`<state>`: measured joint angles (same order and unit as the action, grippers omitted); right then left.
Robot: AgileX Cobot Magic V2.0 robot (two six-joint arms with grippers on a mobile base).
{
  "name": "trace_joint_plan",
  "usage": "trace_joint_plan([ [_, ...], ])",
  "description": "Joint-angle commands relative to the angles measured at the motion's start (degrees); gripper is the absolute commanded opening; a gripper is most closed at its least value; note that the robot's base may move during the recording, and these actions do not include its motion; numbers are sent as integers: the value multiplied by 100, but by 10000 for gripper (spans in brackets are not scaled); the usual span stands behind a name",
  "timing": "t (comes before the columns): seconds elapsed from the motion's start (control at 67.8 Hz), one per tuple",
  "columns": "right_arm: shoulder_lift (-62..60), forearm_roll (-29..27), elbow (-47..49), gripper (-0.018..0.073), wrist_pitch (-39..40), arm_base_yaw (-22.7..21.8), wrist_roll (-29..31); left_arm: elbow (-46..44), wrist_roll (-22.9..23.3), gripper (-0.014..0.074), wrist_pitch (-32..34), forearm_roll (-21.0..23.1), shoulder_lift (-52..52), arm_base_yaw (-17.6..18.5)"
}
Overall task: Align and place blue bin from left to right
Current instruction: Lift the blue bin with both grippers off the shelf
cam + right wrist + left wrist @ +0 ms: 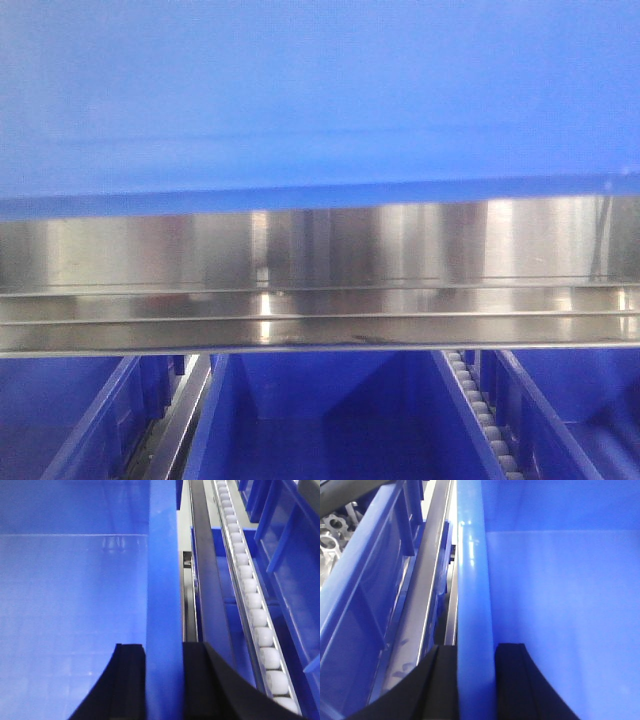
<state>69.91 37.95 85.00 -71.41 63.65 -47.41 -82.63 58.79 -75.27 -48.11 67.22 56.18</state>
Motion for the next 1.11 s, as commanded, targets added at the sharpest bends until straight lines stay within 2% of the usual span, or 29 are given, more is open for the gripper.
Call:
trace_joint_plan([
  [0.0,-41,65,44,-166,935,107,28,-42,25,-111,531,-48,-24,125],
  [1.091,-41,65,44,-166,1371,107,28,-42,25,-111,531,-117,-24,125],
])
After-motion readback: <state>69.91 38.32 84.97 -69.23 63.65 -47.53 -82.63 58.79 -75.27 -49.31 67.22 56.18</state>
